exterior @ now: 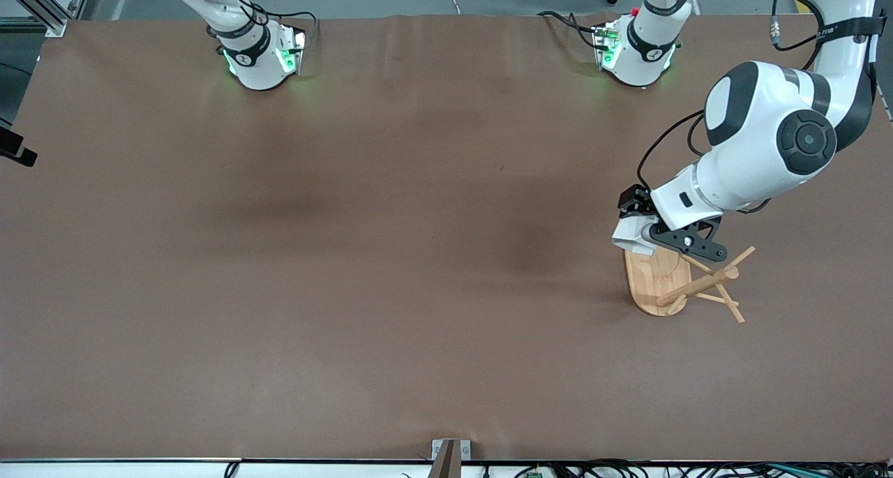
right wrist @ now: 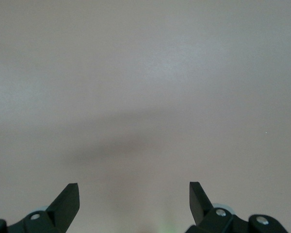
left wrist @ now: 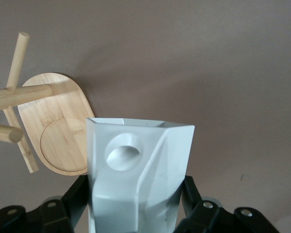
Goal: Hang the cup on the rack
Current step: 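Lower the cup's handle hole onto a rack peg with the left gripper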
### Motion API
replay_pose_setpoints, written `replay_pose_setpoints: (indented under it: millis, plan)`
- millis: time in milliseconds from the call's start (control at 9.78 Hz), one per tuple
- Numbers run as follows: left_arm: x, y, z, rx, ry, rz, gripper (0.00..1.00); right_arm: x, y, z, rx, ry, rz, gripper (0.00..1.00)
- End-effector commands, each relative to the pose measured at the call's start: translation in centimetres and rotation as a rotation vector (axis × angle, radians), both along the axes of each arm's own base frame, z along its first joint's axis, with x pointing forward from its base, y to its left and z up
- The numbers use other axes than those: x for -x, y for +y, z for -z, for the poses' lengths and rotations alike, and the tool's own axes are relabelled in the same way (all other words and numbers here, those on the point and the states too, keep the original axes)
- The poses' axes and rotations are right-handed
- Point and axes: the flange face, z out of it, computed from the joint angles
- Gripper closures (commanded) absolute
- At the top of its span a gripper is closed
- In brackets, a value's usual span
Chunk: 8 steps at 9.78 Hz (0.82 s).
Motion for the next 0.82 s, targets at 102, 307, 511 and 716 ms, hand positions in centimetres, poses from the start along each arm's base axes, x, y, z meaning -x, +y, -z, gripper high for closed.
replay_pose_setpoints:
  millis: [102,307,511,716]
  plan:
    - [0.1,0.7,1.8,0.02,0.002,0.026,0.99,0.4,-0.3,-0.4,-0.011,-0.021,0.029,0.0]
    - [-0.9,1.8,2.7,0.027,-0.019,0.004,0.99,0.6,-0.3,-0.5,-0.01,-0.018,0.029,0.0]
    - [-1.6,1.9,3.4,0.065,-0.02,0.014,0.99,0.9,-0.7,-0.2,-0.012,-0.013,0.038,0.0]
    - [-1.9,2.3,3.7,0.068,-0.027,0.009,0.99,1.3,-0.6,-0.3,-0.013,-0.012,0.037,0.0]
